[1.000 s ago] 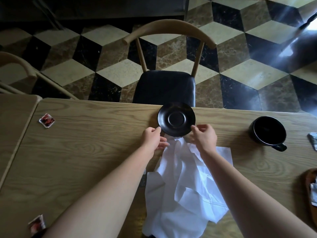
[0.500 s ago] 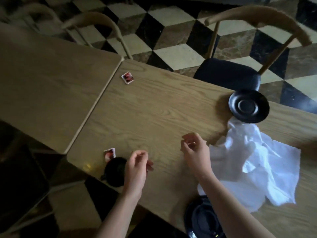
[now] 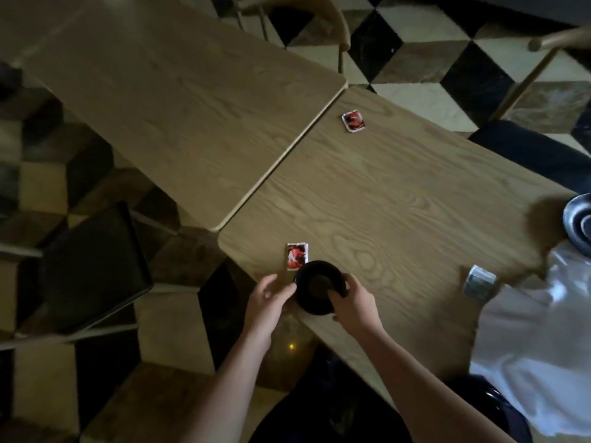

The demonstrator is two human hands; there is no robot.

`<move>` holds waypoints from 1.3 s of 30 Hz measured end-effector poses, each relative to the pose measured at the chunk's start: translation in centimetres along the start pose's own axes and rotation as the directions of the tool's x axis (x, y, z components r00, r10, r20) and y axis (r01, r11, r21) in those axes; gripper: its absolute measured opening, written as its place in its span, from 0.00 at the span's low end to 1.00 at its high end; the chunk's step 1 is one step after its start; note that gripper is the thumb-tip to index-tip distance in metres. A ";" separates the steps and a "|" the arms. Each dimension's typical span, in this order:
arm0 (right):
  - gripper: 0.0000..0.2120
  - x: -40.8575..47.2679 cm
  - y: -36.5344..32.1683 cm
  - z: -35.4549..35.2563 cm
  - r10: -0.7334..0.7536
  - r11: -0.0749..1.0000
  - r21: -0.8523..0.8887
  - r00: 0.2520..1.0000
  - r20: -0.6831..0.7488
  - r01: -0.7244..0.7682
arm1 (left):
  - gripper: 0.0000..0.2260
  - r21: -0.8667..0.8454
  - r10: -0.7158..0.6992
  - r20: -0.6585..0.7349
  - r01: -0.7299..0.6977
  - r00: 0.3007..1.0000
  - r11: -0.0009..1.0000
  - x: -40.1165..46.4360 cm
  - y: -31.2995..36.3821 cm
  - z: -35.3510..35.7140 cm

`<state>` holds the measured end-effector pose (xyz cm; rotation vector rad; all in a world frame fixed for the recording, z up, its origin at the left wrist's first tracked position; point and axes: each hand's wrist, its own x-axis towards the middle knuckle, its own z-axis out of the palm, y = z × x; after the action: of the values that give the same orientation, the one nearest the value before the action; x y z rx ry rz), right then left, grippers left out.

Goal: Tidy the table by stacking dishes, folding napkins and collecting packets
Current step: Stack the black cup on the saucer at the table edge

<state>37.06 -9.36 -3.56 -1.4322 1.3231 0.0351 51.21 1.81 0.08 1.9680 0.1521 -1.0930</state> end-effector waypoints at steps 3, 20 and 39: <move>0.16 -0.1 -0.1 0.0 0.033 0.997 0.073 0.999 -0.008 -0.033 | 0.21 0.058 0.027 0.070 -0.031 0.997 0.998 0.6 0.0 0.4; 0.16 -19.8 15.4 -12.5 0.385 0.853 0.490 0.848 -0.363 -0.178 | 0.16 0.456 0.133 0.648 -0.522 0.750 0.721 -14.3 -5.0 14.6; 0.17 -20.5 22.8 -12.4 0.525 0.660 0.728 0.806 -0.272 -0.184 | 0.18 0.646 -0.025 0.627 -0.502 0.778 0.575 -15.2 -9.2 20.3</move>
<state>5.95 1.55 -0.91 -0.5226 1.7680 -0.5152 24.65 -2.97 0.57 2.1457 -1.1349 -1.6858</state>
